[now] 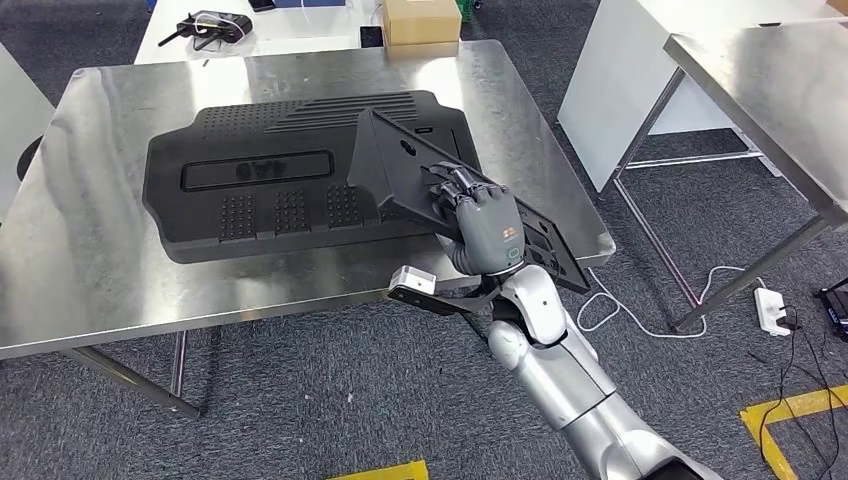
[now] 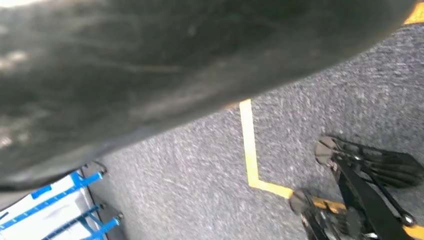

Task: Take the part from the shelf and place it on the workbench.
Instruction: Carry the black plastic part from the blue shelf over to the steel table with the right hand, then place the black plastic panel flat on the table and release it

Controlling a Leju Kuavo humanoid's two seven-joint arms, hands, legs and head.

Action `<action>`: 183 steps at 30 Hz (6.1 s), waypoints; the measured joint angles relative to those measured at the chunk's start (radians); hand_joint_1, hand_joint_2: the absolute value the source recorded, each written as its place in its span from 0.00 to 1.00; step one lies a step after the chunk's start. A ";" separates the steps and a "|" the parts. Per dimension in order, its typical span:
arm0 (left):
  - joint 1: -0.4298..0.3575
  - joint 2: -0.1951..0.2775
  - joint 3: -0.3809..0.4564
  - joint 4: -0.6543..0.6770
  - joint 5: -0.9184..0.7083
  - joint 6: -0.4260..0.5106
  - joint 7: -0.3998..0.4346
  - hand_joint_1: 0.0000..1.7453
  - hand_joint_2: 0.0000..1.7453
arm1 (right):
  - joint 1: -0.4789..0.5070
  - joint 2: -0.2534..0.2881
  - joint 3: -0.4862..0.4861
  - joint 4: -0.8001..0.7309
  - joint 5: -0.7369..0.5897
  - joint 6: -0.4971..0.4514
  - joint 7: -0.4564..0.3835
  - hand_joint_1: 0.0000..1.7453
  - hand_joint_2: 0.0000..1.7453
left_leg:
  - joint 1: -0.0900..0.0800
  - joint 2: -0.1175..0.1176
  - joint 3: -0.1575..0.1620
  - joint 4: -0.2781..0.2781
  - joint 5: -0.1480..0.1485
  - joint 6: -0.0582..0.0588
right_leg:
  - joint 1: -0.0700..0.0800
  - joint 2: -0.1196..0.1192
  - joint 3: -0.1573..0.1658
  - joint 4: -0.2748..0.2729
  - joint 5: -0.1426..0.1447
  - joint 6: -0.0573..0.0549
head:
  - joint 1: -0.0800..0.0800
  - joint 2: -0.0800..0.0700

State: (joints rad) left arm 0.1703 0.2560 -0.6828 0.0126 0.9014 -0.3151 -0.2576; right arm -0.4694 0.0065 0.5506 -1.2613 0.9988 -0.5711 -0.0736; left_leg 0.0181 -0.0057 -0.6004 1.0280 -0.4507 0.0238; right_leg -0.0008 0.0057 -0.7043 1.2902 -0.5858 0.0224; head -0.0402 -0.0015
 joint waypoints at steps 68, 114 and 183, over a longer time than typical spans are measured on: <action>0.000 0.007 0.000 -0.003 0.000 0.000 0.000 0.00 0.00 | -0.008 -0.002 0.000 0.000 0.000 0.000 0.000 1.00 1.00 | -0.001 0.008 0.074 -0.036 -0.048 -0.040 | 0.003 -0.002 0.104 -0.287 0.165 -0.020 | 0.000 0.000; 0.000 0.007 0.000 -0.003 0.000 0.000 0.000 0.00 0.00 | -0.008 -0.002 0.000 0.000 0.000 0.000 0.000 1.00 1.00 | -0.002 0.008 0.073 -0.036 -0.049 -0.039 | 0.003 -0.002 0.104 -0.289 0.165 -0.020 | 0.002 0.000; -0.283 -0.223 -0.263 -0.013 -0.274 0.232 -0.196 0.00 0.00 | -0.639 0.328 0.258 0.394 0.314 0.482 0.262 1.00 1.00 | -0.008 0.002 0.078 -0.063 -0.024 -0.036 | -0.003 -0.009 0.112 -0.318 0.185 -0.005 | 0.007 0.000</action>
State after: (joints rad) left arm -0.1124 0.0328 -0.9461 -0.0004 0.6279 -0.0834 -0.4532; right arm -1.1084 0.3345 0.8085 -0.8671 1.3129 -0.0891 0.1879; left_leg 0.0101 -0.0035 -0.5223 0.9653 -0.4743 -0.0126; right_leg -0.0041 -0.0030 -0.5922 0.9723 -0.4005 0.0177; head -0.0328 -0.0015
